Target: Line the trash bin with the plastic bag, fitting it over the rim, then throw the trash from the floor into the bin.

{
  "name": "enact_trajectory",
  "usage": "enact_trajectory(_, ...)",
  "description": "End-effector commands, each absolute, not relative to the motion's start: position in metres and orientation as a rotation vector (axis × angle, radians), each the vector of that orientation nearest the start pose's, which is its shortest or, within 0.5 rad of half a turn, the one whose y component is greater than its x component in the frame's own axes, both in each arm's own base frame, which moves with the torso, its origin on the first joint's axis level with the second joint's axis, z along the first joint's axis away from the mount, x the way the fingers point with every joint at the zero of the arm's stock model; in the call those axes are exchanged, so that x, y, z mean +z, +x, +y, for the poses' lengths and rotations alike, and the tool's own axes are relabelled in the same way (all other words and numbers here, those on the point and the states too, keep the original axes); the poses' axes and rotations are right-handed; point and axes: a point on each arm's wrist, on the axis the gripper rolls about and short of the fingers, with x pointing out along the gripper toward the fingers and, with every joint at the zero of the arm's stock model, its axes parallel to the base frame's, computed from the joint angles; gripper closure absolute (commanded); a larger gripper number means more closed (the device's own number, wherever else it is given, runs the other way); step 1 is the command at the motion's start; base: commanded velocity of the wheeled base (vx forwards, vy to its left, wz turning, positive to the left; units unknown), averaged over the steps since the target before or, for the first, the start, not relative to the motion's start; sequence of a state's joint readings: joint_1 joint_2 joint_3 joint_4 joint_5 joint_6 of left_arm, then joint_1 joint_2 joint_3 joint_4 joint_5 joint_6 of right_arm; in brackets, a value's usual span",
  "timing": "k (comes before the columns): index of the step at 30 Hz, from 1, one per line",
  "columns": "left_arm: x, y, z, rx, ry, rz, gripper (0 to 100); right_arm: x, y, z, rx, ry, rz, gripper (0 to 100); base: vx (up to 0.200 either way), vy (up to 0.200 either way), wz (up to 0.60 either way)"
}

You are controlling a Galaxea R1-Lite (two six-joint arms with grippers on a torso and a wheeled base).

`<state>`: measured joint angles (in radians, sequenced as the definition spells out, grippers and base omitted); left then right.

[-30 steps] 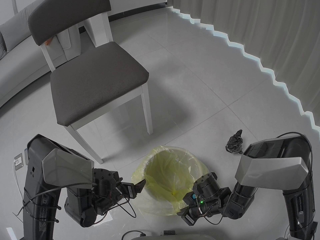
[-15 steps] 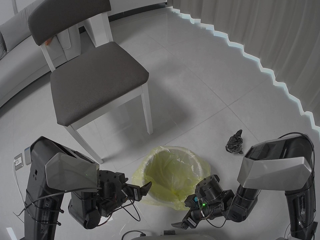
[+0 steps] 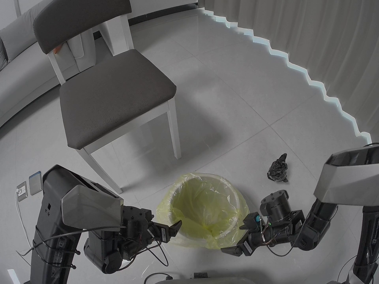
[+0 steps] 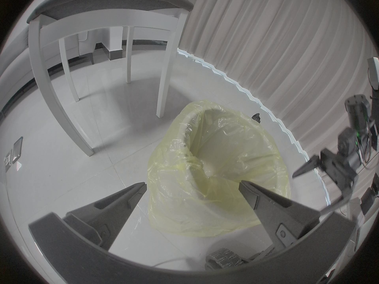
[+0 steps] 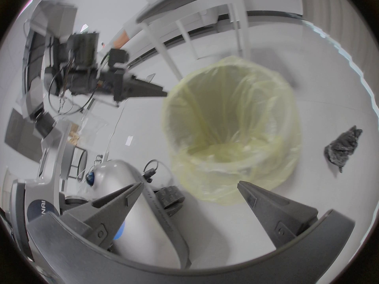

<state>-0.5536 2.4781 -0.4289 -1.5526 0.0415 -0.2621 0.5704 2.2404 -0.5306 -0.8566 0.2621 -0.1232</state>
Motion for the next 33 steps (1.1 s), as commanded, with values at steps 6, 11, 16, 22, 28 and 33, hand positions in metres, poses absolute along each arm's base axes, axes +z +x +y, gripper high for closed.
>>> enact_trajectory(6,-0.063,0.268,-0.167,-0.43,-0.086,0.539,0,0.001,0.318,0.12,0.627,-0.143,0.674,0,0.0,0.0,0.0)
enact_trajectory(11,-0.067,0.266,-0.164,-0.429,-0.056,0.553,0,-0.021,0.352,0.105,0.562,-0.127,0.685,0,0.0,0.0,0.0)
enact_trajectory(16,-0.07,0.266,-0.164,-0.427,-0.05,0.558,0,-0.033,0.367,0.099,0.539,-0.125,0.727,0,0.0,0.0,0.0)
enact_trajectory(22,-0.077,0.266,-0.159,-0.425,0.006,0.569,0,-0.044,0.384,0.095,0.529,-0.141,0.752,0,0.0,0.0,0.0)
enact_trajectory(28,-0.078,0.267,-0.16,-0.436,0.011,0.571,0,-0.051,0.39,0.097,0.533,-0.143,0.787,0,0.0,0.0,0.0)
enact_trajectory(33,-0.081,0.264,-0.158,-0.439,0.04,0.602,0,-0.05,0.395,0.099,0.536,-0.145,0.808,0,0.0,0.0,0.0)
